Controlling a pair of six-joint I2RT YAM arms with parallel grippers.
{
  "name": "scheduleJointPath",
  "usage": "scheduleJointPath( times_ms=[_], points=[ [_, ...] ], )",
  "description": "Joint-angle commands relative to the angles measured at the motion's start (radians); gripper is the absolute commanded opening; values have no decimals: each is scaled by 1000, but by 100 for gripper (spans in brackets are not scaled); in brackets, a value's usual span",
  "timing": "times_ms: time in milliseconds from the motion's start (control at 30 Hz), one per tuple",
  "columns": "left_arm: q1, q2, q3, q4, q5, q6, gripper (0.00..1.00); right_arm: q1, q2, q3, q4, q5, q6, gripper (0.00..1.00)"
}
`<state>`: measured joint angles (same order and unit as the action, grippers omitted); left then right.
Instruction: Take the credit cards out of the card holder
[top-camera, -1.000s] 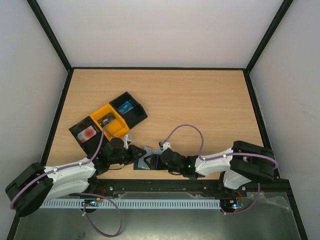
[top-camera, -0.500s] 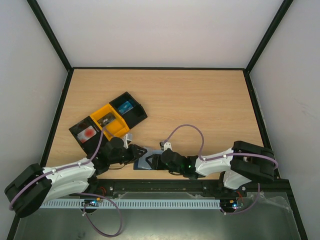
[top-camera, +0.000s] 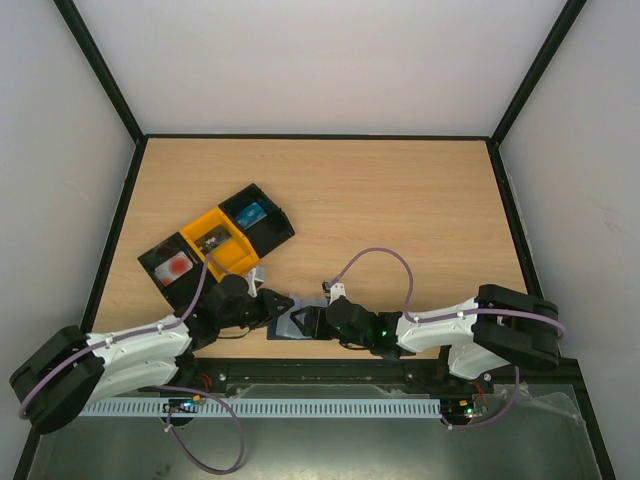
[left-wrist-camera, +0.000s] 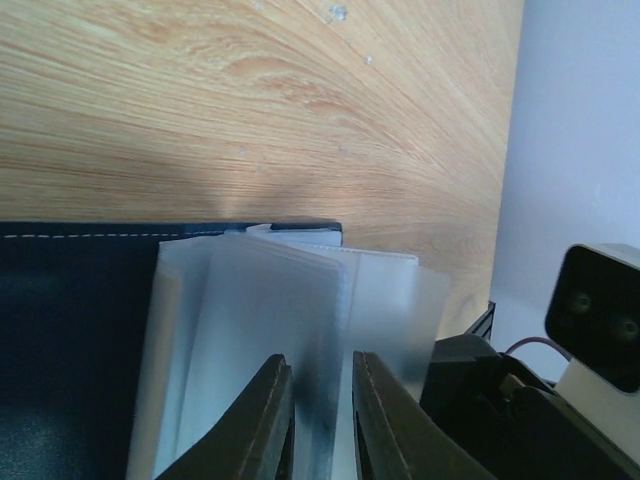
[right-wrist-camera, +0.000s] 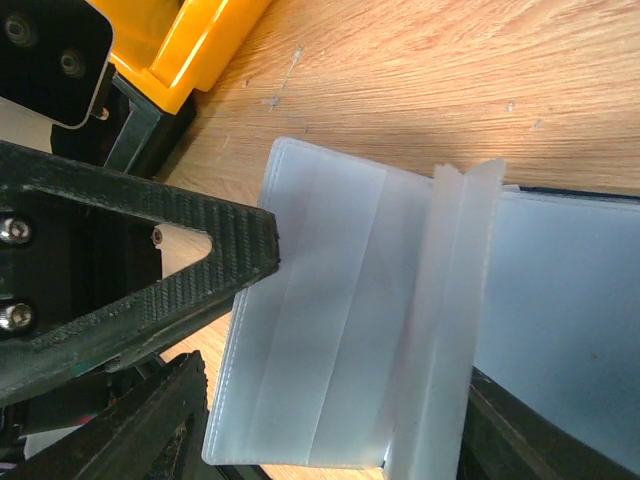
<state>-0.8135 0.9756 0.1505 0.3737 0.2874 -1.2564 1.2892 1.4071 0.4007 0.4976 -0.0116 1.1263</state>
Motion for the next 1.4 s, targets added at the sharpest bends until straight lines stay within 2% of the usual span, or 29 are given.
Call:
scheduleJointPath(
  times_ms=[0,100,300,767,967,1367],
  points=[
    [-11,31,24,35,10,2,19,6,7,-2,2,20,-5,60],
    [-13,37,28,37,10,2,19,7,13,6,-4,18,-8,60],
    [-14,28,32,36,12,-3,19,6,18,17,-15,16,-14,67],
    [-20,50,35,77,25,-16,21,6,28,22,-17,12,-16,71],
    [-22,58,31,76,24,-15,21,6,27,12,-13,17,-16,54],
    [-23,54,32,65,15,-14,21,6,19,-2,-16,31,-15,44]
  ],
)
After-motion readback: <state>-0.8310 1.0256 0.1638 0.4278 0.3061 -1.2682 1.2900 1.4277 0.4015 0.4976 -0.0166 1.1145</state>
